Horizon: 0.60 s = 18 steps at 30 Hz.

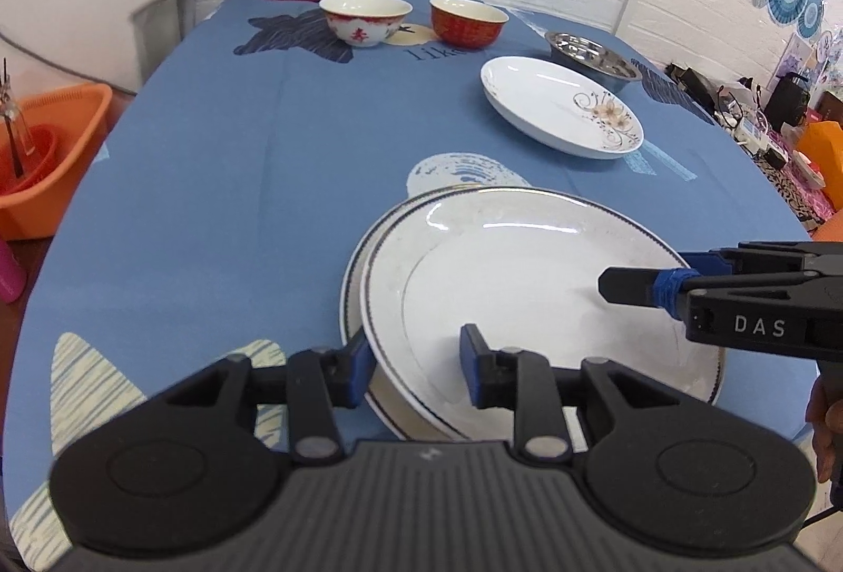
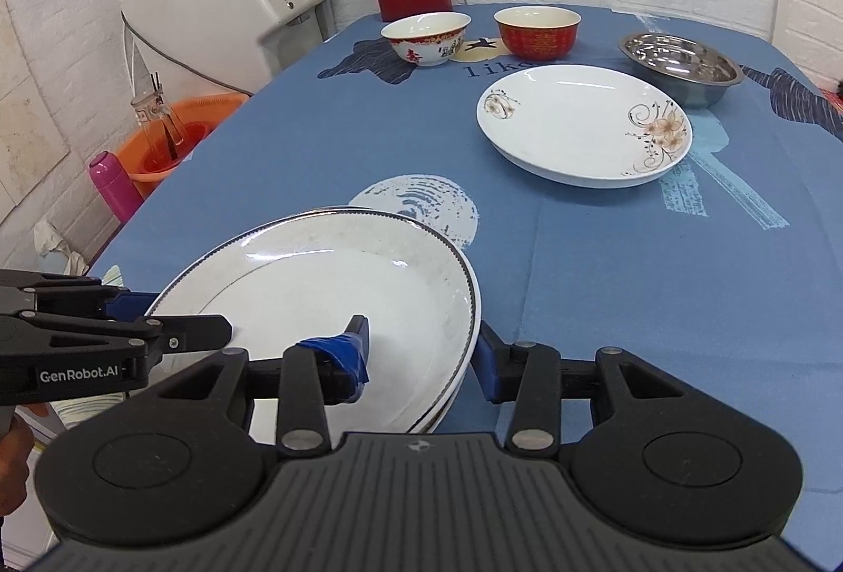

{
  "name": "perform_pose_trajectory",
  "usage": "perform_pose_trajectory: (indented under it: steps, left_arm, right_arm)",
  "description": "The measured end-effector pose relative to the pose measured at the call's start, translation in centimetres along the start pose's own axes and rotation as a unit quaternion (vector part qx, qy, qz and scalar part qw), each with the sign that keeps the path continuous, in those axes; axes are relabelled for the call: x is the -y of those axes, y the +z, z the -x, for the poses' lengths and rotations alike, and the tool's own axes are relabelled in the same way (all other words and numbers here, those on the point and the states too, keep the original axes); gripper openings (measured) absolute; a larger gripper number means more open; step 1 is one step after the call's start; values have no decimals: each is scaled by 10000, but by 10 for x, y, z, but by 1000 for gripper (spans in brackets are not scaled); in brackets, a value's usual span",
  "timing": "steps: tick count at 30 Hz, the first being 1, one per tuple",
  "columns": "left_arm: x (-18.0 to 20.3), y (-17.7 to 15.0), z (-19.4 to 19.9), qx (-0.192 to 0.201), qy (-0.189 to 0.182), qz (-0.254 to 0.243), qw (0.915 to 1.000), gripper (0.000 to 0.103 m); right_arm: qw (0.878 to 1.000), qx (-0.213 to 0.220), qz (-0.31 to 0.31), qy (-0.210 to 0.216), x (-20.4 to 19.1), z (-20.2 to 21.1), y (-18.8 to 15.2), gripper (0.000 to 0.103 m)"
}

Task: Organize plates and bowls
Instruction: 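Lower the gold-rimmed plate onto the plain white plate and open the right gripper, then move the right gripper to the floral white plate and grasp its rim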

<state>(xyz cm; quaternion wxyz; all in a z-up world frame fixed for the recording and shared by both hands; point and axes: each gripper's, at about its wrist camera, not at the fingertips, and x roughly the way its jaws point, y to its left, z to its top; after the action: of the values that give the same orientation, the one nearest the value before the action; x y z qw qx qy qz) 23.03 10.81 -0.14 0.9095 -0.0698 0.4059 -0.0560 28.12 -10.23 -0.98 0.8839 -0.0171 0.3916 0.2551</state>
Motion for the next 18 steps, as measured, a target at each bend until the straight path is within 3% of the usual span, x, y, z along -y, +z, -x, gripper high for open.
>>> perform_pose_trajectory:
  steps: [4, 9, 16, 18]
  left_arm:
    - [-2, -3, 0, 25, -135, 33, 9999, 35]
    - [-7, -3, 5, -52, -472, 81, 9988, 59]
    - [-27, 8, 10, -655, -672, 233, 9953, 64]
    - [-33, 8, 13, -650, -667, 223, 9954, 64]
  right_arm:
    - [9999, -103, -70, 22, 2, -3, -7, 27]
    - [9999, -106, 1, -22, 0, -3, -7, 27]
    - [9996, -27, 254, -125, -7, -2, 3, 27]
    - [9995, 6, 285, -131, -7, -3, 6, 26]
